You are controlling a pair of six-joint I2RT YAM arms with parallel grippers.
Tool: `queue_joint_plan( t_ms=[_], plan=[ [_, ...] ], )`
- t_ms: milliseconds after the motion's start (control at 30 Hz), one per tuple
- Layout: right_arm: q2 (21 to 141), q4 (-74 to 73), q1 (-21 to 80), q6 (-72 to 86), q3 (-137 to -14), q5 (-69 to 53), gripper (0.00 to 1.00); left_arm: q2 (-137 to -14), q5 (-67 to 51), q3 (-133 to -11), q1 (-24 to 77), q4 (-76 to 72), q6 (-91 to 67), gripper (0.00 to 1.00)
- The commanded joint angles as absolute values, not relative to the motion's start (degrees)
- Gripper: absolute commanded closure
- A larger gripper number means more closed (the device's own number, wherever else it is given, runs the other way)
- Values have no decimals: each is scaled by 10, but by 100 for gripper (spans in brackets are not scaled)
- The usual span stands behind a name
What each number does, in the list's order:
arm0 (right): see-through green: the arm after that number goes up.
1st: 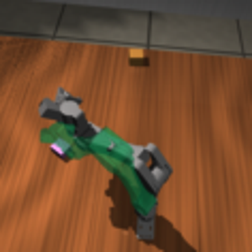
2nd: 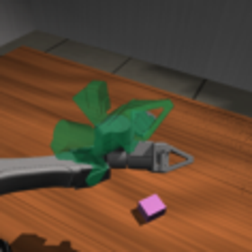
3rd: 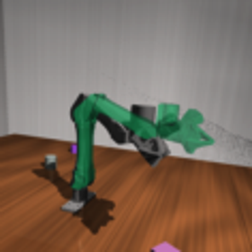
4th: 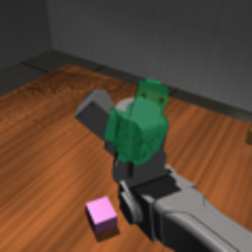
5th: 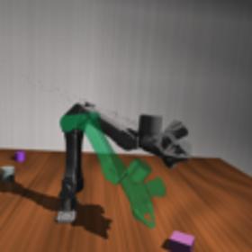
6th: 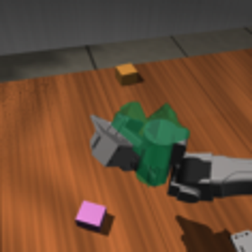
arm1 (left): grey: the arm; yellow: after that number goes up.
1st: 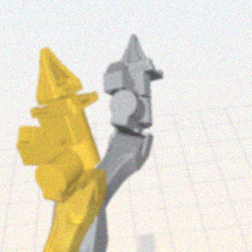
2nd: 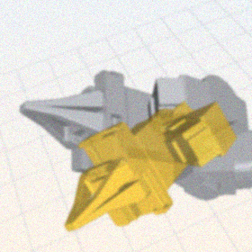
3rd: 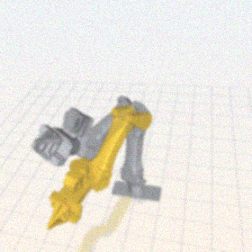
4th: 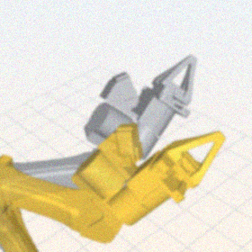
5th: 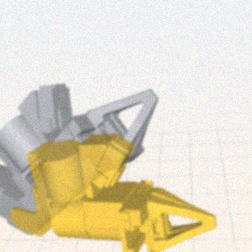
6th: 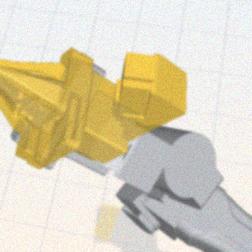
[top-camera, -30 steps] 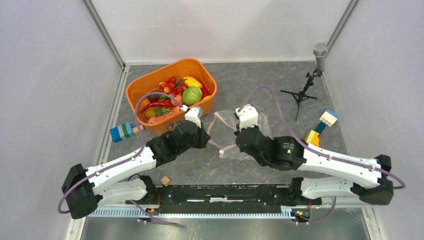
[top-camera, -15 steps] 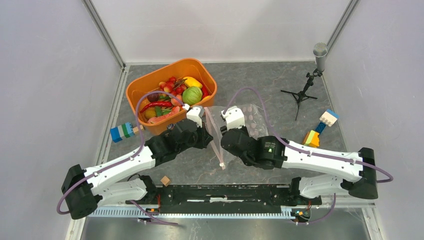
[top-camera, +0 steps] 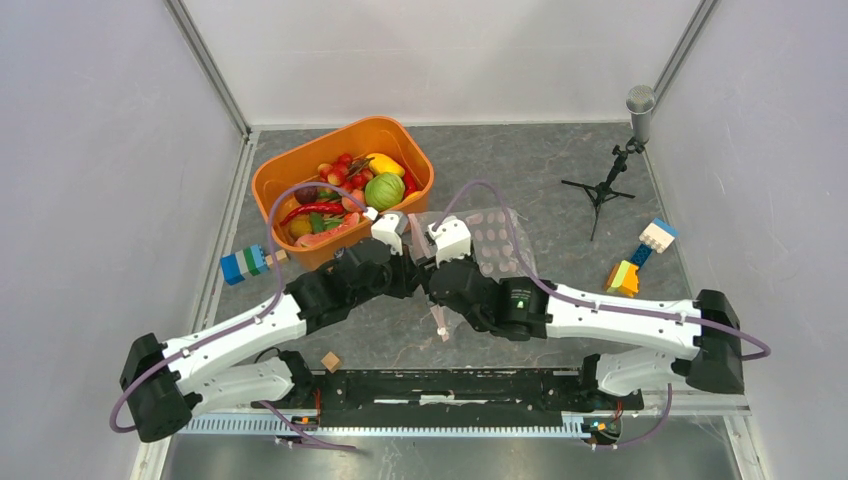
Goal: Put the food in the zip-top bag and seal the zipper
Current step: Unzip the zipper food storage bag.
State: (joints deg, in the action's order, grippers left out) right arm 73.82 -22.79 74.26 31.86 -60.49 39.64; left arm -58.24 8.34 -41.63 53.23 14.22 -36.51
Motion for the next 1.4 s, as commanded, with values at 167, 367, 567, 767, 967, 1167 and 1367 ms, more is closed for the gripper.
queue_joint_plan(
  t_ms=[167,367,567,767,967,1167,1367],
  plan=[
    [778,-237,746,337,-611,481,42,-553,69,-439,534,127,-380,98],
    [773,-284,751,354,-618,519,65,-551,85,-441,534,146,-378,98],
    [719,-308,751,357,-594,533,98,-551,161,-451,533,207,-356,98],
    [649,-349,750,349,-584,535,100,-573,266,-466,527,293,-324,98],
    [626,-460,750,391,-620,568,100,-601,266,-489,525,294,-309,98],
    [647,-455,750,391,-631,570,100,-630,129,-520,525,198,-274,84],
    [679,-405,711,352,-647,551,100,-683,110,-579,524,216,-247,58]
  ],
)
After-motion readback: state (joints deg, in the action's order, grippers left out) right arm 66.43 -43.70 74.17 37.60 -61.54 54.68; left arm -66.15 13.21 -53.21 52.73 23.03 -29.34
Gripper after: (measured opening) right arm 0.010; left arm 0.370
